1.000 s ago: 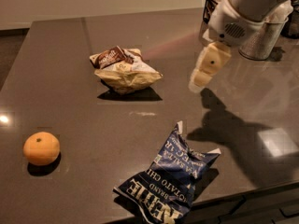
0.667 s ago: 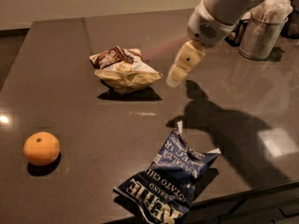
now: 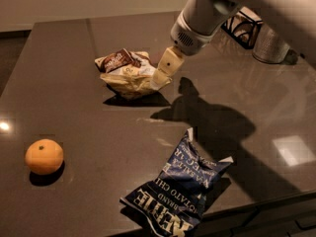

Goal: Move brown chip bag near blue chip bag

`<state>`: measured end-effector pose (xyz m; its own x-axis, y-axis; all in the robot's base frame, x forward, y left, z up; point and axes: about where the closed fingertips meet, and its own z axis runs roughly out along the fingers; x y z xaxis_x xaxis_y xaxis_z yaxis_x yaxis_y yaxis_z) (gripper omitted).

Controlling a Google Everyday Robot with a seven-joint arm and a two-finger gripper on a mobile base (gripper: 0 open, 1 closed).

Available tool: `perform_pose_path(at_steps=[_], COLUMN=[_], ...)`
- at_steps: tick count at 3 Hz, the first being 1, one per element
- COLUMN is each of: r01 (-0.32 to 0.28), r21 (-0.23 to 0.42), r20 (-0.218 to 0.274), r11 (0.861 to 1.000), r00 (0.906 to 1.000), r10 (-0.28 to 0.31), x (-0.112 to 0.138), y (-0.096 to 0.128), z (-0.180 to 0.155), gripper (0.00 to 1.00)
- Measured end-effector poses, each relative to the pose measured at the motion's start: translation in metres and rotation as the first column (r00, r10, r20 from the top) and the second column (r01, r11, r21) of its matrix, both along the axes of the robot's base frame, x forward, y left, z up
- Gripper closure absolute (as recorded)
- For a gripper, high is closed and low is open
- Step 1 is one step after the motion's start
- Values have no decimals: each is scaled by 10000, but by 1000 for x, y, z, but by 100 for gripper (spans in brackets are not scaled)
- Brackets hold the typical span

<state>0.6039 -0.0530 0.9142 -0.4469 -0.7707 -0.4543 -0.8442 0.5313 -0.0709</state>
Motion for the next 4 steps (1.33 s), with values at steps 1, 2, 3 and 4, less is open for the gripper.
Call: perform_pose_path(at_steps=[1, 2, 3, 4], r01=[271, 401, 272, 33], r21=[-65, -239, -222, -106], r20=[-362, -618, -693, -587], r11=[9996, 9989, 9994, 9999], r00=[9990, 9972, 9972, 9983], r10=[-273, -415, -287, -39], x=[7, 11, 7, -2], y=[16, 28, 39, 49], z=[-18, -31, -31, -24], gripper=[0, 0, 18, 42])
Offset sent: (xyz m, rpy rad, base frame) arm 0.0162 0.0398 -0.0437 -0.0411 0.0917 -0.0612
